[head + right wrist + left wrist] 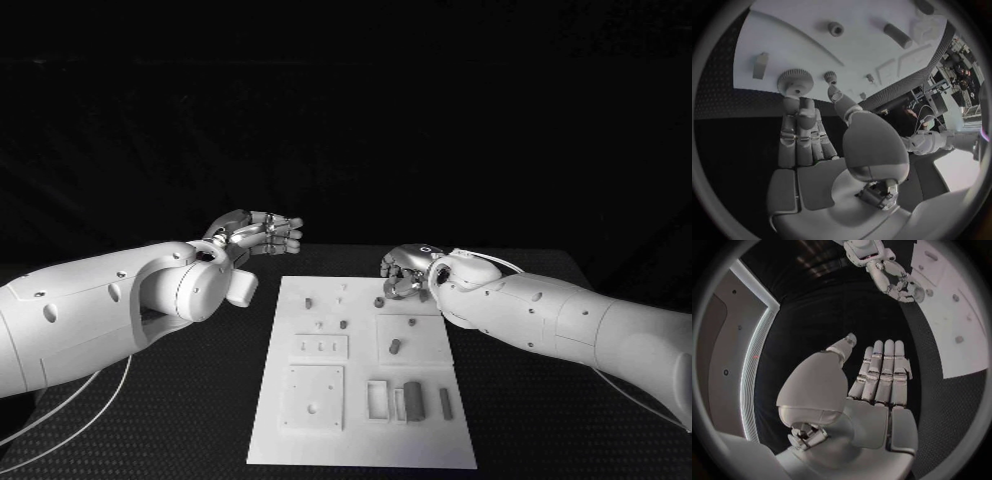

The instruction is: Assemble the parts on the task board

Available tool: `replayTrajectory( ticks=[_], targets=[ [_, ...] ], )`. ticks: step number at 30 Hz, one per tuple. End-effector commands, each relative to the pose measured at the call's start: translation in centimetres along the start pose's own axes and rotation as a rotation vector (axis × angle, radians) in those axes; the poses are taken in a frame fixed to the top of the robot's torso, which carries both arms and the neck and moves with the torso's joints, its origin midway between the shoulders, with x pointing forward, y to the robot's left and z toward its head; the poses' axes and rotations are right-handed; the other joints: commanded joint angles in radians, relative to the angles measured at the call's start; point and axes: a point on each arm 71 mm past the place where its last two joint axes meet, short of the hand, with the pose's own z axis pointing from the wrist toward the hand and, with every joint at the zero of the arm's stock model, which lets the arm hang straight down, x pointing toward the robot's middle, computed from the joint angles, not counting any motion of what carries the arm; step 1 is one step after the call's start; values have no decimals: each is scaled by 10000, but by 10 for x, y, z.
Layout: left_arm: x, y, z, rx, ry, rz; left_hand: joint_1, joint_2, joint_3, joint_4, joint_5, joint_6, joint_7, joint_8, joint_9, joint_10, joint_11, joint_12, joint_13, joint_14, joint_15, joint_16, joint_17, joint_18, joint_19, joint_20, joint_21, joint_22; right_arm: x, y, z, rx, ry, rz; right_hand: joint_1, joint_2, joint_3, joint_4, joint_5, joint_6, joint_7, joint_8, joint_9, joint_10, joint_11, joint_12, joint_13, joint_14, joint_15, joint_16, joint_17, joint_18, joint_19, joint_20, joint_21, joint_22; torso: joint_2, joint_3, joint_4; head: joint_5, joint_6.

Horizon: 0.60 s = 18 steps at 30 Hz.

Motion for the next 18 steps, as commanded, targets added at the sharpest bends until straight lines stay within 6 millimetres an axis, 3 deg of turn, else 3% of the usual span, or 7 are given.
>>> replayTrajectory(
  ticks=[1, 4, 18],
  targets=[
    [0, -2, 0, 89, 118, 42, -114, 5, 2, -69, 54, 75, 33, -63, -16, 35, 15, -45, 14, -49, 50, -50, 10, -71, -7, 30, -48, -11, 0, 0, 0, 8, -52, -455, -86, -132, 188, -17, -34, 192, 53, -51, -23, -601, 446, -306, -291, 154, 64, 70, -94, 295, -109, -12, 119, 228, 91, -44, 43, -36, 24],
    [-1, -2, 0, 92, 73, 49, -129, 2, 8, -75, 54, 76, 37, -69, -20, 37, 16, -56, 15, -49, 52, -58, 12, -71, -6, 31, -55, -15, 2, 3, -1, -95, 45, -468, -141, -151, 287, -21, -27, 322, 30, 8, -11, -561, 504, -507, -477, 129, 113, 72, -163, 295, -146, -13, 161, 215, 114, -61, 25, -45, 16],
    [-5, -1, 1, 64, -9, 54, -182, -8, 34, -101, 54, 81, 62, -92, -36, 46, 20, -98, 23, -48, 57, -88, 19, -69, 3, 34, -78, -26, 7, 17, -5, -600, 174, -626, -248, -179, 497, -21, -31, 698, -25, 153, 2, -2, 507, -776, -855, 71, 115, 196, -315, 295, -187, -12, 265, 205, 130, -33, 40, -9, -7]
  ],
)
